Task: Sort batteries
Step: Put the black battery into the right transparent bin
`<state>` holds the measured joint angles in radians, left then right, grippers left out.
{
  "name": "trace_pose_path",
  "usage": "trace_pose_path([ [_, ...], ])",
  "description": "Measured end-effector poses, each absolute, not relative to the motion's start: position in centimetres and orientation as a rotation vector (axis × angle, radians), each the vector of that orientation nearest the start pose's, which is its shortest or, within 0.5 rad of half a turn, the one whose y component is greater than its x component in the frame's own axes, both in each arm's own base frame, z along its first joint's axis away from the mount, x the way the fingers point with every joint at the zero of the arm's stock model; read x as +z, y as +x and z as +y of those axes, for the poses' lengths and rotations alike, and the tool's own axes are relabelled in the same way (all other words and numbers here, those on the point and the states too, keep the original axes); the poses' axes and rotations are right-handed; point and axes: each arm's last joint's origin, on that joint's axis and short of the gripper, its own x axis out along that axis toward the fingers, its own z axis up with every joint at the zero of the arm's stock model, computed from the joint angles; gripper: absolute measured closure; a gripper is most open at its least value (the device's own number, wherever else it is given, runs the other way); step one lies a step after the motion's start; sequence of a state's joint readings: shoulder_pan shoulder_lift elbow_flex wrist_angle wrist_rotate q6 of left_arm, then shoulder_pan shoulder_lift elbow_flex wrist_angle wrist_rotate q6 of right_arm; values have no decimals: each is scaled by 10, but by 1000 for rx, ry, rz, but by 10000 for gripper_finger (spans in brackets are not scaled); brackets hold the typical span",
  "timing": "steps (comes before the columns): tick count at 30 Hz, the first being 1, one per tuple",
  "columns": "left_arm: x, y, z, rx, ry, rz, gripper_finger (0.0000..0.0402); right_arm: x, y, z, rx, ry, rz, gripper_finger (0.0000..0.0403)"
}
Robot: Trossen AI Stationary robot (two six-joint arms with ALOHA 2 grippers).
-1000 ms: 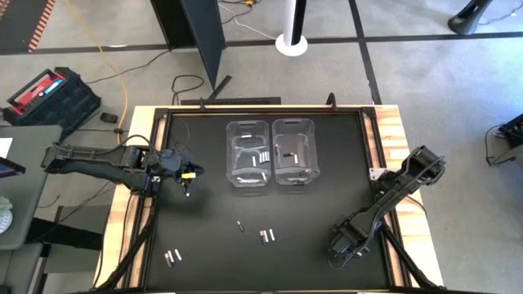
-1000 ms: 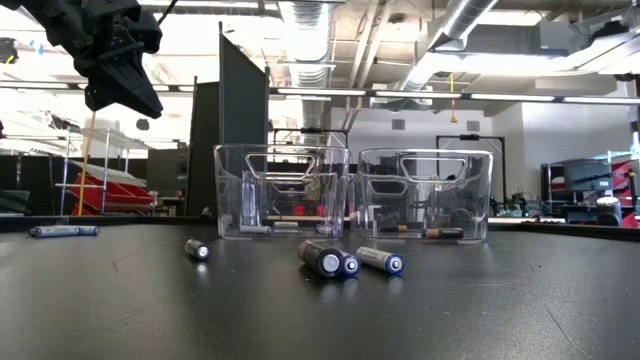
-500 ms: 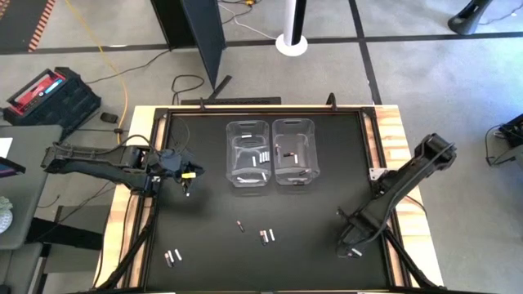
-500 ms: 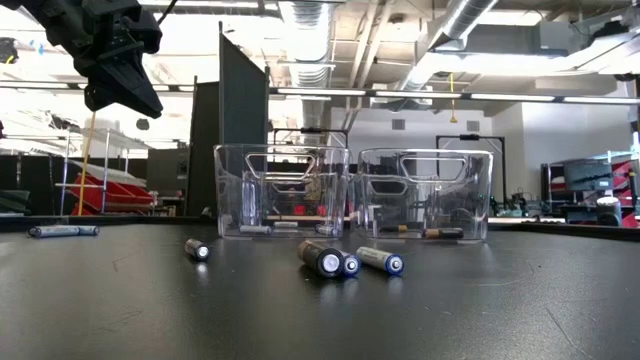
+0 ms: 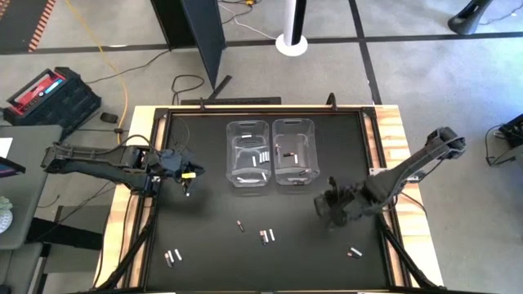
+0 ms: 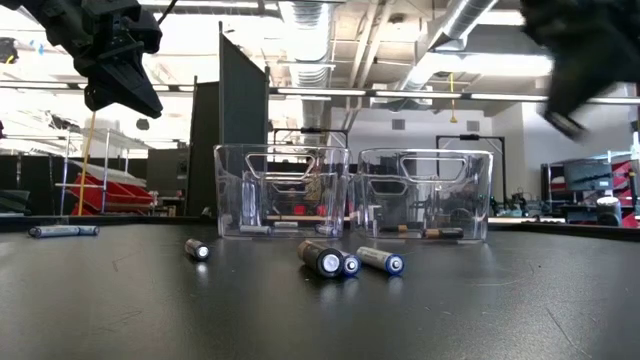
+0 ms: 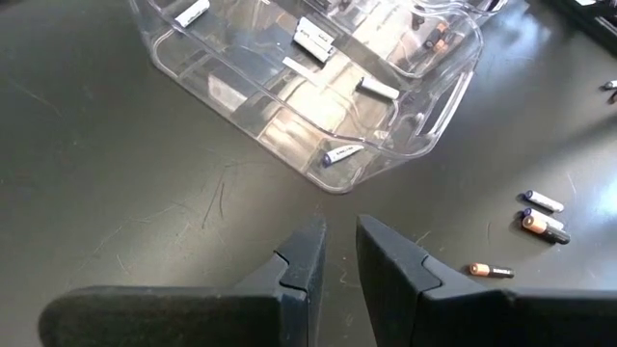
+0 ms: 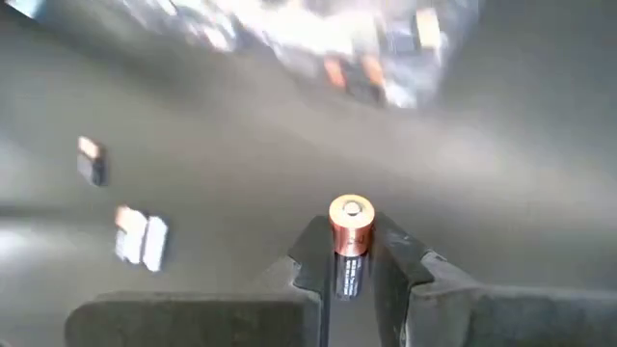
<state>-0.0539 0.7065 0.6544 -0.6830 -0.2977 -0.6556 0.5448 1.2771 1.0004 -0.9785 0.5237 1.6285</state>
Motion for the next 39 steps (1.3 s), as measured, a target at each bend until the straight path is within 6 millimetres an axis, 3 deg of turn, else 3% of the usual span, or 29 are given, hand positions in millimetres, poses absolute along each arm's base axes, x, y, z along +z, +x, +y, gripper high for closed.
trace_pose_path([
  [5,258,138,1,456,-486,620,345,296,216,70,-741,705,702,340],
  [10,258,138,1,431,-407,636,345,329,232,23,-754,575,641,340],
  [17,258,138,1,433,-402,635,345,353,254,-46,-698,512,563,340],
  [21,258,138,2,450,-395,628,345,343,266,-78,-706,509,638,340],
  [27,258,138,2,461,-405,624,345,304,292,-112,-655,523,834,340],
  [39,258,138,3,471,-382,623,345,221,332,-127,-556,507,1291,340],
])
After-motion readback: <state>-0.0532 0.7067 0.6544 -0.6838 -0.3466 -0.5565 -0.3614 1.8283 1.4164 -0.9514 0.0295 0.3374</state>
